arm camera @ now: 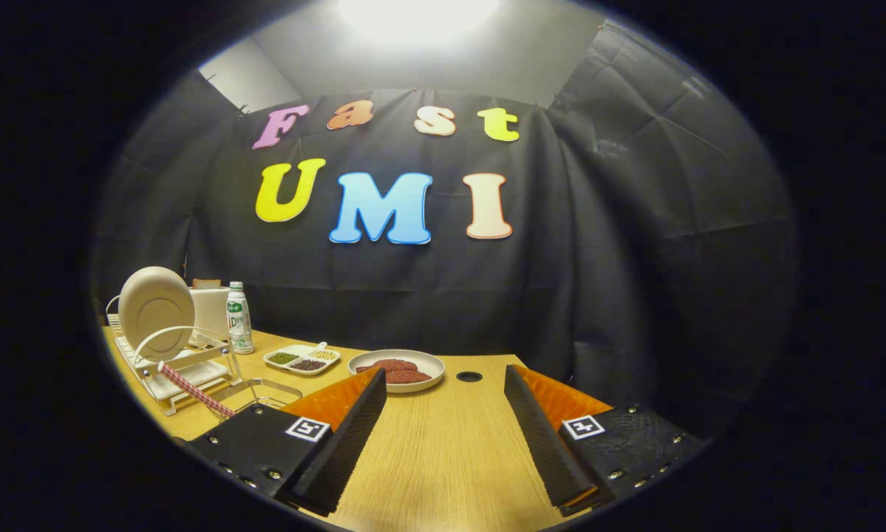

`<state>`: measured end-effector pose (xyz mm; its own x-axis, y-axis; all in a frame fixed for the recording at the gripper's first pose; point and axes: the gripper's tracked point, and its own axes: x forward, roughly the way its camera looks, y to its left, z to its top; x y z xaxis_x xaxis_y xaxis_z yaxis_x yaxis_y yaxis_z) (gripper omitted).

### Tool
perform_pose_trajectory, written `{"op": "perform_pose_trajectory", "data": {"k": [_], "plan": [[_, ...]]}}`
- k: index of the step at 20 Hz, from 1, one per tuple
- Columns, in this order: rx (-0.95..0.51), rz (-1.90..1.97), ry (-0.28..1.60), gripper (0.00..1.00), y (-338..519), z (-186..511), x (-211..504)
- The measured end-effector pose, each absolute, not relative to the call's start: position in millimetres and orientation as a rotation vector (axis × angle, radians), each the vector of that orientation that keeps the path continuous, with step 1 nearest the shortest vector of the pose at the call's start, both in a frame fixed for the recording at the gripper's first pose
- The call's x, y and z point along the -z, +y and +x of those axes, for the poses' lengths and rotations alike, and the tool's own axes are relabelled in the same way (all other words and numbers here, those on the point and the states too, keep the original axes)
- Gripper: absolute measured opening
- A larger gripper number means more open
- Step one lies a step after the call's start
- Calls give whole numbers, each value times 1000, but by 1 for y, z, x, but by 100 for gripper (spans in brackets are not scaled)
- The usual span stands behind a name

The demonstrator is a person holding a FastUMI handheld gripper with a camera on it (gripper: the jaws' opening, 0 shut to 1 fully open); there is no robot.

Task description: Take the plate from the dish rack, then take the spoon from the basket and place it into the plate.

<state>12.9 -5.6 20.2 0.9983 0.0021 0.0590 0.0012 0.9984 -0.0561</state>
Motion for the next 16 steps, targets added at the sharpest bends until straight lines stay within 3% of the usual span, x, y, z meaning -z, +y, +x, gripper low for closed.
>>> {"op": "perform_pose_trajectory", "data": {"k": [16], "plan": [[-86,0,30,99,43,-21,-30]]}}
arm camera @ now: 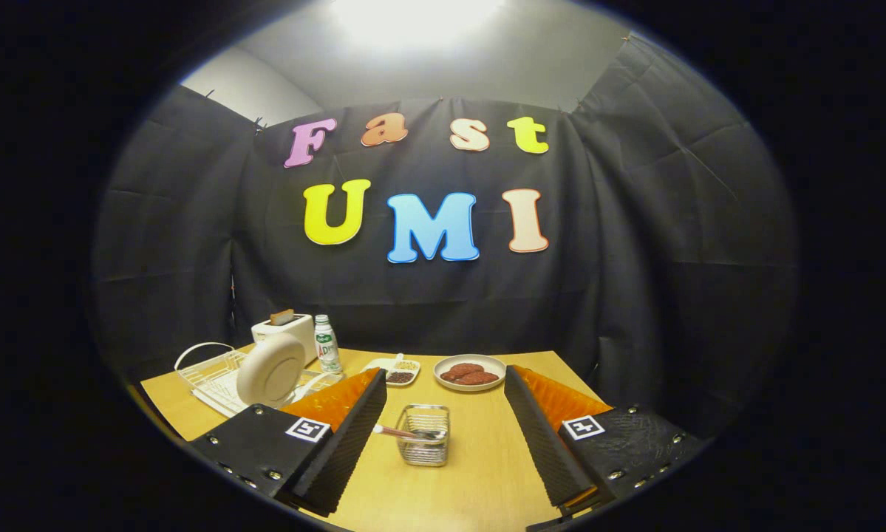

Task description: Take the plate from the dish rack, then take the spoon from the basket and place it into the plate.

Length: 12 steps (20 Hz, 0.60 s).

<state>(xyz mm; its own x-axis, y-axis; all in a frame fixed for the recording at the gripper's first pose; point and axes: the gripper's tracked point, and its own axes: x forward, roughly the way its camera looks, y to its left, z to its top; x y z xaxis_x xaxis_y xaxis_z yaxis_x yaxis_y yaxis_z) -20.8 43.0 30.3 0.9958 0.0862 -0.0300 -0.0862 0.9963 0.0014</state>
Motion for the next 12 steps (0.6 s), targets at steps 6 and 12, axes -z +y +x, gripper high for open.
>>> {"op": "perform_pose_trajectory", "data": {"k": [6,12], "plan": [[-70,32,60,94,68,-23,-31],[-16,14,120,88,81,-24,-24]]}}
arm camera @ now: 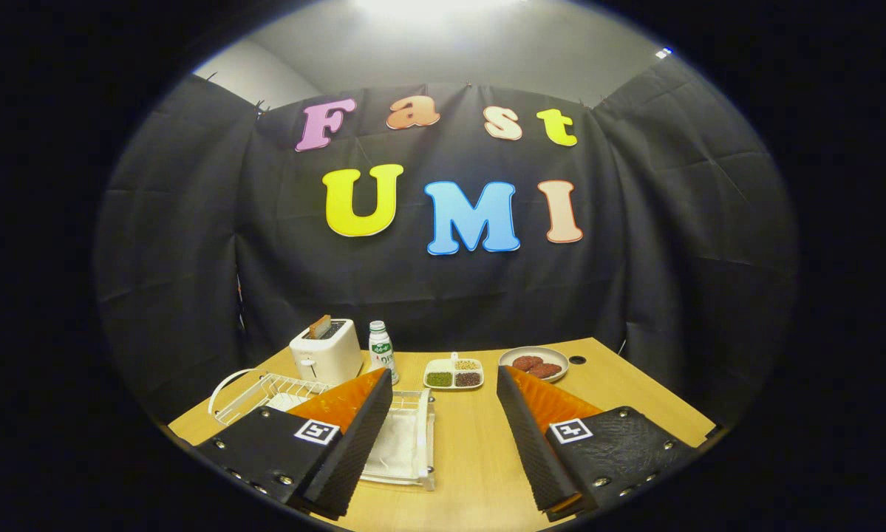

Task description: Take the plate from the dish rack, then take the spoon from the basket and place it into the plate.

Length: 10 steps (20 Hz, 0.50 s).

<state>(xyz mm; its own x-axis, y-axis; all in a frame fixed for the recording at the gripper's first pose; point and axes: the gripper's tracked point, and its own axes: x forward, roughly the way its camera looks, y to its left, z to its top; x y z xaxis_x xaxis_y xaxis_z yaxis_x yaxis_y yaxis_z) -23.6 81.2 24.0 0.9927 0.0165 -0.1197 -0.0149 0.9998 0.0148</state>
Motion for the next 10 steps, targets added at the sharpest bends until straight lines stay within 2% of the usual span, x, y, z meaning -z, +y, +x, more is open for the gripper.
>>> {"op": "perform_pose_trajectory", "data": {"k": [10], "plan": [[99,-123,272,84,70,-32,-3]]}}
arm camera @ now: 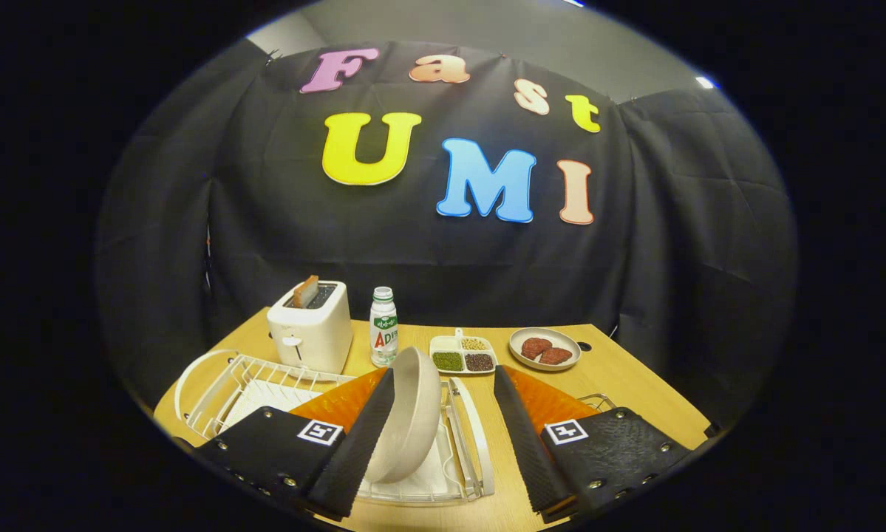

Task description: Take the plate from the dish rack, then take the spoon from the basket and place it into the plate.

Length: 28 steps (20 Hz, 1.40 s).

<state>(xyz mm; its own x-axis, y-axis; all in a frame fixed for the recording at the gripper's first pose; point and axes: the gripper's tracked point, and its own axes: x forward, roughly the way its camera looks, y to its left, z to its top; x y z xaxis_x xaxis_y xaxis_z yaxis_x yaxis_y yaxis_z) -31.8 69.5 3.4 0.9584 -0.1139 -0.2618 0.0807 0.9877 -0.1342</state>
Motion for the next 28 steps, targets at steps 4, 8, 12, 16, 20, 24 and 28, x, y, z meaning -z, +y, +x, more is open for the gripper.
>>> {"op": "perform_pose_trajectory", "data": {"k": [4,8,12,16,20,24,28], "plan": [[131,-190,352,64,60,-41,2],[136,-233,392,36,53,-44,6],[202,-306,432,14,35,-49,4],[265,-392,443,5,23,-52,-5],[318,-530,442,0,9,-53,-16],[352,-678,426,0,2,-54,-33],[348,-775,386,0,1,-51,-45]]}}
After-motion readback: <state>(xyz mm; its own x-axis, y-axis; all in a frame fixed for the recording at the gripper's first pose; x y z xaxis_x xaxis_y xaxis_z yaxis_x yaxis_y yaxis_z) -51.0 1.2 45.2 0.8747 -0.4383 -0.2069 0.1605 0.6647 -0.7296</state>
